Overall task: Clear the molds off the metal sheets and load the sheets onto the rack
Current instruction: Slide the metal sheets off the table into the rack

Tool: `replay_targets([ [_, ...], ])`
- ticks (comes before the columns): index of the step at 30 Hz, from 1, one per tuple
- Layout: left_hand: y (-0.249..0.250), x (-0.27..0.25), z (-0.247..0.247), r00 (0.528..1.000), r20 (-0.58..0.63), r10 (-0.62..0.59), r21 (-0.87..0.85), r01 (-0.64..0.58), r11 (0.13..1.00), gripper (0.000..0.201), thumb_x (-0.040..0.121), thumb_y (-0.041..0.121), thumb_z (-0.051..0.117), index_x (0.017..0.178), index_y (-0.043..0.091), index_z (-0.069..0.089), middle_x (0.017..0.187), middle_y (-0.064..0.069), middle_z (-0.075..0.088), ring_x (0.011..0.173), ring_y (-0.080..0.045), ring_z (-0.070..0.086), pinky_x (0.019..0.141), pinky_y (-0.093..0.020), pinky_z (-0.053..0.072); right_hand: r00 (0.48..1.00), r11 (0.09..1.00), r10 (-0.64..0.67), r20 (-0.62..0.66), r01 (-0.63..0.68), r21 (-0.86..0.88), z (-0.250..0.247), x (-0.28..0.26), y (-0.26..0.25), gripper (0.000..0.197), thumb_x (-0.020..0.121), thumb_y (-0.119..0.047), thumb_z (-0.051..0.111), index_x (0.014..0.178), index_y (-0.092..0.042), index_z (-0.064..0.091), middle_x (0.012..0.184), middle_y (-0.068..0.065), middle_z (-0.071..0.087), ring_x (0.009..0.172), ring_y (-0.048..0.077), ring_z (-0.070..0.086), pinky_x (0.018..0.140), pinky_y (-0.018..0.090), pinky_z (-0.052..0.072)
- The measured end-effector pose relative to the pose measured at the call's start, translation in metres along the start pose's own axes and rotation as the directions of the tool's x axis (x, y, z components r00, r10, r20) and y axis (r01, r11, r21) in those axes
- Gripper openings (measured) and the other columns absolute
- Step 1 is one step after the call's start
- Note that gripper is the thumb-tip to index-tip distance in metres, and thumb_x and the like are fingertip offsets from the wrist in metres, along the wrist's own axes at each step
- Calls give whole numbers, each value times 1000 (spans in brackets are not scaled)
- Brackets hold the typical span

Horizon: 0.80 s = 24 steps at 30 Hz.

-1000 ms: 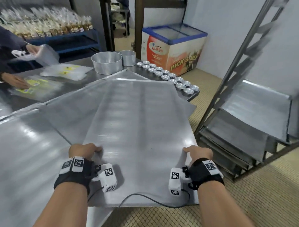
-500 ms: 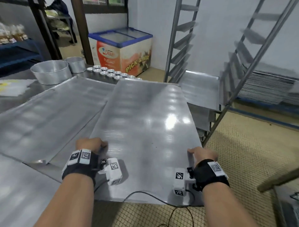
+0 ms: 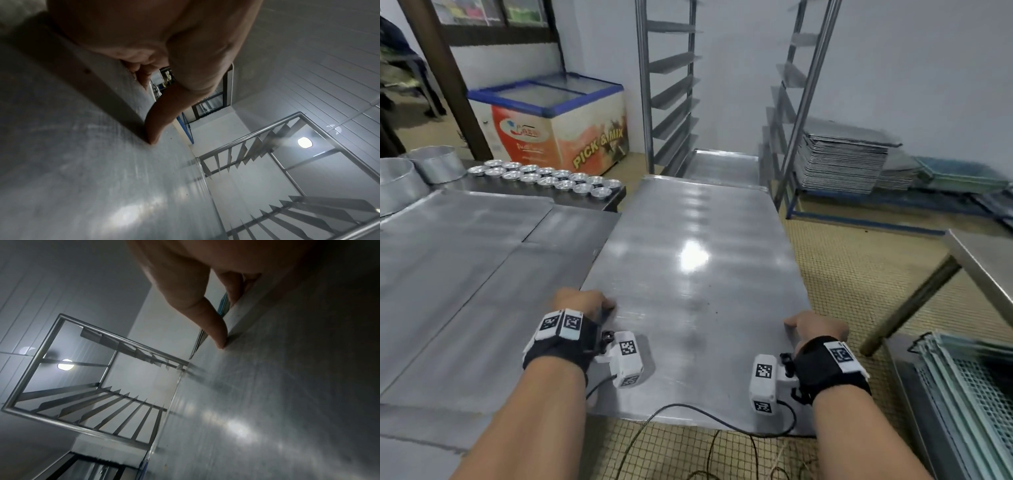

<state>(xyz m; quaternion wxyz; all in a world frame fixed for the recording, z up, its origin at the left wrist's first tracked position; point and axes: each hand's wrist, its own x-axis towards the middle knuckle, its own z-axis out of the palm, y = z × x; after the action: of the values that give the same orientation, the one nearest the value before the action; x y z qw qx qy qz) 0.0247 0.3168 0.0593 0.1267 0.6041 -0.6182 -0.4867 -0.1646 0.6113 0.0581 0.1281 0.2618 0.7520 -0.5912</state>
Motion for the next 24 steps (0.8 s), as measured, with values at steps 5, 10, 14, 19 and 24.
replay_targets([
  [5, 23, 14, 21, 998, 34, -52, -6, 52, 999, 64, 71, 3, 84, 123, -15, 53, 113, -24, 64, 101, -38, 64, 89, -44, 52, 1000, 1000, 13, -5, -13, 0, 4, 18, -9, 32, 57, 10, 76, 67, -1, 48, 75, 17, 63, 78, 35, 66, 79, 58, 58],
  [10, 44, 52, 35, 998, 37, -51, 58, 49, 997, 65, 66, 8, 86, 121, -9, 56, 103, -21, 65, 92, -38, 65, 86, -45, 54, 999, 1000, 16, -32, -16, -10, 31, 29, -28, 35, 69, 16, 69, 62, -2, 39, 63, 10, 49, 77, 30, 57, 84, 51, 56],
  [14, 67, 92, 48, 996, 65, -60, 76, 55, 996, 66, 64, 10, 87, 120, -7, 56, 101, -21, 64, 89, -39, 65, 86, -48, 54, 999, 1000, 23, -46, -23, 8, 69, 50, -44, 30, 64, 17, 68, 64, 1, 43, 74, 16, 60, 75, 28, 61, 79, 50, 58],
  [19, 99, 148, 63, 993, 99, -67, 108, 56, 993, 71, 65, 8, 86, 126, -8, 52, 117, -22, 63, 103, -41, 62, 94, -49, 51, 994, 997, 59, -94, -63, -39, 116, 76, -65, 27, 66, 15, 72, 70, 4, 46, 86, 18, 61, 83, 31, 61, 79, 44, 57],
  [24, 128, 195, 75, 991, 133, 19, 218, -48, 975, 57, 75, 17, 81, 123, -6, 60, 127, -22, 60, 119, -35, 58, 94, -39, 48, 990, 983, 129, -54, -135, -125, 157, 94, -78, 28, 67, 11, 75, 65, 6, 48, 67, 14, 57, 79, 33, 62, 83, 51, 57],
])
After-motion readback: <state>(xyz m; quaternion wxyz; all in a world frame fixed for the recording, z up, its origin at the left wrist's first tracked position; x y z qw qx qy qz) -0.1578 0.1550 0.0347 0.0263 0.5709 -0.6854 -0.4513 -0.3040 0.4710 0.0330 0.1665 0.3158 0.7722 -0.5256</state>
